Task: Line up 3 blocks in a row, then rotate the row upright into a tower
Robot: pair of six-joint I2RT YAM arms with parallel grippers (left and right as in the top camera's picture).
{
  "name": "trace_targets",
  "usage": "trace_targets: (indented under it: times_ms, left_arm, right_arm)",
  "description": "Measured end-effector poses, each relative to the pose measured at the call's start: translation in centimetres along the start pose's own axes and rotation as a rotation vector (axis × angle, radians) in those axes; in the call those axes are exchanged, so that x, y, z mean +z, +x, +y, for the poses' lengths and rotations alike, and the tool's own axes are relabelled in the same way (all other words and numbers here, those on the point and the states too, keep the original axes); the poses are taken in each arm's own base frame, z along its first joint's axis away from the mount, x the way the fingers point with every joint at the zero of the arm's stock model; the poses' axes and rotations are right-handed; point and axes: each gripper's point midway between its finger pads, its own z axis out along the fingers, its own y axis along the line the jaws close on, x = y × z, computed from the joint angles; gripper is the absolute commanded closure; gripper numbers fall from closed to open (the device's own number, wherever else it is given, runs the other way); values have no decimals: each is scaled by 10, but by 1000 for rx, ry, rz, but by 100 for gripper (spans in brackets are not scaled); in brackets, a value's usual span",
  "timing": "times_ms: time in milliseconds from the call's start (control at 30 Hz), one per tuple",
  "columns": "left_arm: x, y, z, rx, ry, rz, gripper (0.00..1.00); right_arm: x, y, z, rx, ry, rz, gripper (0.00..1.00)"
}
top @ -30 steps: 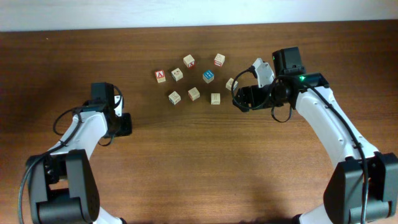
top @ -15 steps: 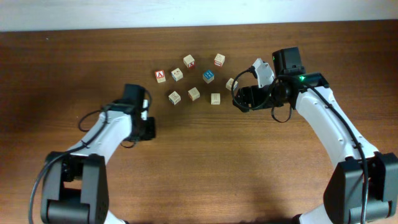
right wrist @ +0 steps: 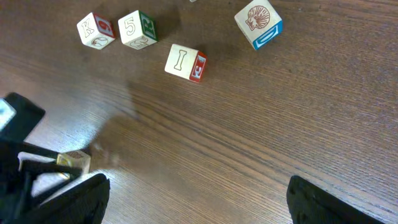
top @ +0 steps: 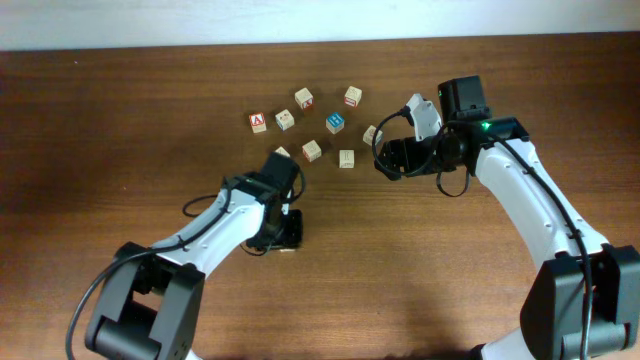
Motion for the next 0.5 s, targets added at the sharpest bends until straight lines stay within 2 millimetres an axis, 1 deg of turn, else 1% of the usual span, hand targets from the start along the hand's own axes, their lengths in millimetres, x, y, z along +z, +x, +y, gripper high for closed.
trace_targets:
  times_ms: [67, 133, 233, 267, 300, 333, 367, 433, 467, 500]
  left_arm:
    - [1, 4, -2, 5, -3, 9, 26]
    - [1, 5, -4, 9, -3, 9, 19]
    - [0, 5, 1, 7, -31, 11, 18]
    - [-1, 5, 3, 10, -43, 11, 13]
    - [-7, -1, 3, 21, -52, 4, 10]
    - [-13, -10, 1, 29, -49, -15, 9]
    - [-23, -25, -1, 36, -41, -54, 7]
    - [-62, -82, -8, 31, -9, -227, 6]
    - [-77, -105, -9, 24, 0, -311, 7]
    - [-88, -124, -8, 18, 7, -386, 6]
  right_arm:
    - [0, 0, 0, 0, 0, 0, 9]
    - [0, 0, 0, 1, 0, 1, 9]
    - [0, 1, 0, 2, 0, 4, 9]
    - [0, 1, 0, 2, 0, 3, 9]
    - [0, 1, 0, 2, 0, 4, 9]
    - [0, 1, 0, 2, 1, 3, 9]
    - [0, 1, -1, 2, 3, 3, 9]
    - [0, 0, -1, 1, 3, 2, 9]
    - [0, 0, -1, 1, 3, 0, 9]
    - [0, 0, -1, 1, 3, 1, 9]
